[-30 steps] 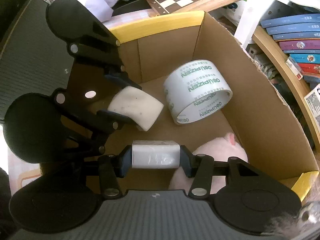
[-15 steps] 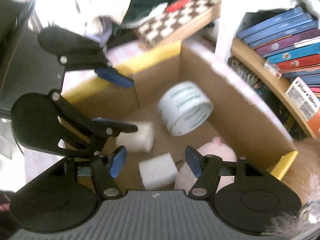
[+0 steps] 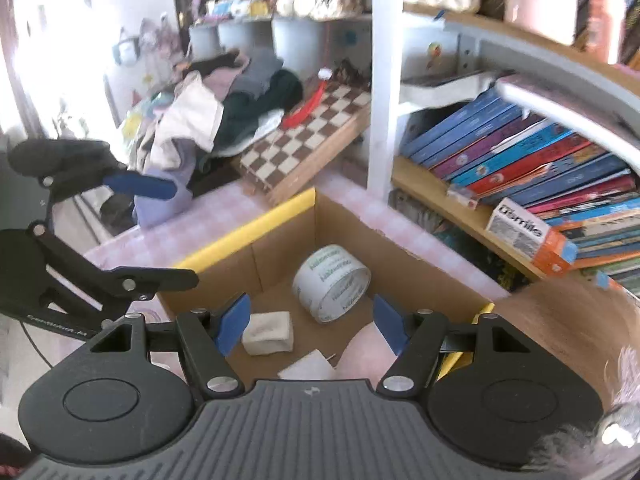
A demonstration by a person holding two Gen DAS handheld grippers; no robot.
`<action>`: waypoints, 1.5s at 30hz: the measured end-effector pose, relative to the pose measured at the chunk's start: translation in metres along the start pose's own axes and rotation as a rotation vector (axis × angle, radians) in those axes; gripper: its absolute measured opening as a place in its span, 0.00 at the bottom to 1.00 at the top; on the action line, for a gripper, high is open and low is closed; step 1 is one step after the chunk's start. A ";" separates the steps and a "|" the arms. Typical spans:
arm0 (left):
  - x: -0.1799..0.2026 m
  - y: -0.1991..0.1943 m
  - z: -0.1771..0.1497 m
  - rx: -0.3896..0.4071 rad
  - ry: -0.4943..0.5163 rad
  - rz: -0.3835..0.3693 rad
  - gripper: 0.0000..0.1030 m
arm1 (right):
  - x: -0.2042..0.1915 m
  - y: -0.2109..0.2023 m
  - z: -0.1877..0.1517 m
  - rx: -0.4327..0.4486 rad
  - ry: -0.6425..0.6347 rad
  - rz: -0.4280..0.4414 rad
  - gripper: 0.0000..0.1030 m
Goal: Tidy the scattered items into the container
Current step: 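Open both grippers to release the cube and block, then withdraw, then move both tools back toward the remaining items on the table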
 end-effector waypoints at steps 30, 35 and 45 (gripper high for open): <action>0.002 -0.083 -0.136 0.086 -0.174 -0.009 0.84 | -0.116 -0.054 -0.138 0.088 0.278 -0.405 0.68; 0.013 -0.081 -0.158 0.063 -0.165 -0.017 0.84 | -0.133 -0.045 -0.157 0.065 0.301 -0.437 0.68; 0.029 -0.083 -0.194 0.008 -0.150 -0.043 0.84 | -0.158 -0.036 -0.193 0.031 0.350 -0.455 0.68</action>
Point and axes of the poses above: each gripper's, at about its wrist camera, not at the fingertips, and y roughly the way its jaws point, x to its right, z to its top, the point moved 7 cm from there along y, roughly the way its jaws point, and after that the axes turned 7 degrees about -x, right-handed, at the moved point
